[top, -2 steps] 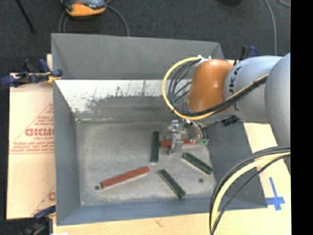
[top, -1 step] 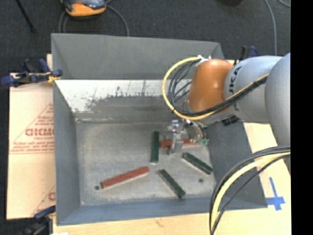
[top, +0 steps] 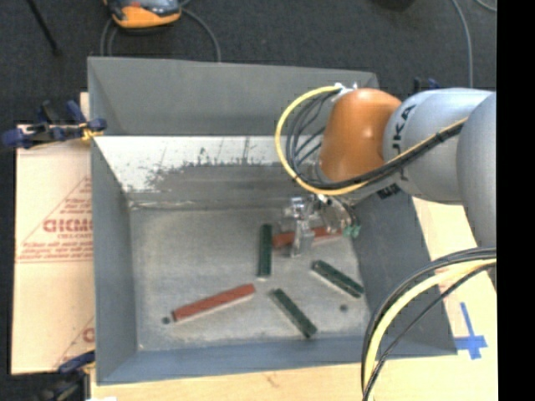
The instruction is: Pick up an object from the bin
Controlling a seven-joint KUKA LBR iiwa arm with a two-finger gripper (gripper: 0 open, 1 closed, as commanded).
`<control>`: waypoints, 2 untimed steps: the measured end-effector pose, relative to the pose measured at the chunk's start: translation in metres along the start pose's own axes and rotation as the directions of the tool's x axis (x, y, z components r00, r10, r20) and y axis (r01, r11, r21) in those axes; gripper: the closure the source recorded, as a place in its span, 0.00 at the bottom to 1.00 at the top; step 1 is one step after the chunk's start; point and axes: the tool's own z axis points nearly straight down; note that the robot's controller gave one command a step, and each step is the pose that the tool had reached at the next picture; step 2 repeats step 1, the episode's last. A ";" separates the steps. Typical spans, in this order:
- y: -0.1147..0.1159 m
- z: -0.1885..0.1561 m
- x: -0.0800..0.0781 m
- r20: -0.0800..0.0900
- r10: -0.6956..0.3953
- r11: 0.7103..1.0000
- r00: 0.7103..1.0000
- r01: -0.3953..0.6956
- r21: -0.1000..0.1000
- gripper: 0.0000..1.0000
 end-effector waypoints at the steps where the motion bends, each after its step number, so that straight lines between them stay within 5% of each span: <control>1: 0.032 -0.132 -0.014 0.007 -0.262 0.965 0.965 0.262 0.001 1.00; 2: 0.032 -0.132 -0.014 0.007 -0.262 0.965 0.965 0.262 0.001 1.00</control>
Offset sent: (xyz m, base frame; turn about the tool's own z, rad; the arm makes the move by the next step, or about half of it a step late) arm 0.0000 0.0000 0.0000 0.0000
